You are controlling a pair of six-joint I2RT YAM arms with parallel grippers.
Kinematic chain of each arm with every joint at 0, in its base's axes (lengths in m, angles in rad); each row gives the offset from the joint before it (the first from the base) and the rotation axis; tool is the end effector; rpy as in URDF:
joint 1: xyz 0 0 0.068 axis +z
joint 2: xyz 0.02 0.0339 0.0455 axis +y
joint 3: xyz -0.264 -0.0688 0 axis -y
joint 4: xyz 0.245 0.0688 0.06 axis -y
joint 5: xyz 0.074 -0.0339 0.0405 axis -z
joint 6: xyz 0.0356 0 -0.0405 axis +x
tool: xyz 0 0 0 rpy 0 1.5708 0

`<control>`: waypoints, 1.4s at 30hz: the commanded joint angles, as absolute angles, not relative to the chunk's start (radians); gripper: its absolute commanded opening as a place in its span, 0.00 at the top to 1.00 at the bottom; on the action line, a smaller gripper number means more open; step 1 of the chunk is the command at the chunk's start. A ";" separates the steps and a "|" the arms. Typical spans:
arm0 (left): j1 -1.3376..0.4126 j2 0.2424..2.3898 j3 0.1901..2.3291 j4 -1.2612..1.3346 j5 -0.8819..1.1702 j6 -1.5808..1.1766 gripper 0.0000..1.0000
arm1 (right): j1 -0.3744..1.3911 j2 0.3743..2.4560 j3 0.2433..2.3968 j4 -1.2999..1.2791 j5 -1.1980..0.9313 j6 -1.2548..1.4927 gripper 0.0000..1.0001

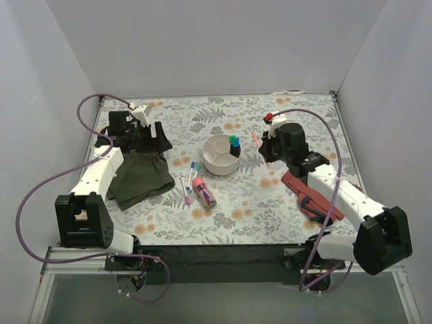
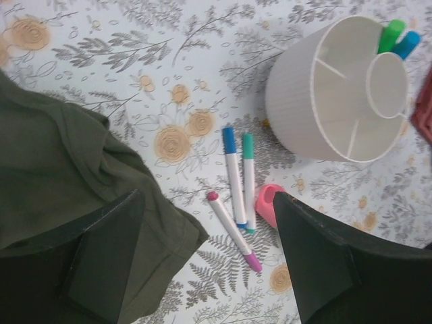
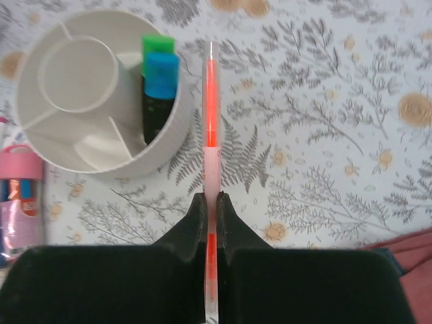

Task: Sort the stationery into containers
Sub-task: Pick up the pen from the center of the board.

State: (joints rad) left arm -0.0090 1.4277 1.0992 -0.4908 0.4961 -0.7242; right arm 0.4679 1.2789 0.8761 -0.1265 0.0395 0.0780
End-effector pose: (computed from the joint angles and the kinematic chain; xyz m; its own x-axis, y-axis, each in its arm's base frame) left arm 0.3053 -0.0197 0.2756 -0.7678 -0.5758 -0.2810 -0.2347 0.6609 -0.7128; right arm 0.2572 0.1284 0.2702 -0.4820 -0.1563 -0.8621 -0.3838 0.9222 0.0474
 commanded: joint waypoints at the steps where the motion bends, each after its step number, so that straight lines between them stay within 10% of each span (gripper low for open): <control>1: -0.012 1.396 1.198 -0.433 0.694 -0.767 0.23 | 0.482 1.213 0.946 -0.138 -0.093 0.038 0.99; 9: -0.017 1.491 1.227 0.077 1.144 -1.326 0.22 | 0.508 1.275 1.031 -0.028 -0.302 0.021 0.99; 42: -0.127 1.729 1.402 0.158 1.135 -1.276 0.44 | 0.606 1.597 1.358 0.081 -0.413 0.284 0.99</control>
State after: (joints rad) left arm -0.1192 1.7264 1.3647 0.1429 1.1225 -1.2808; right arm 0.5991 1.5856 1.2949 0.0341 -0.3988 0.2657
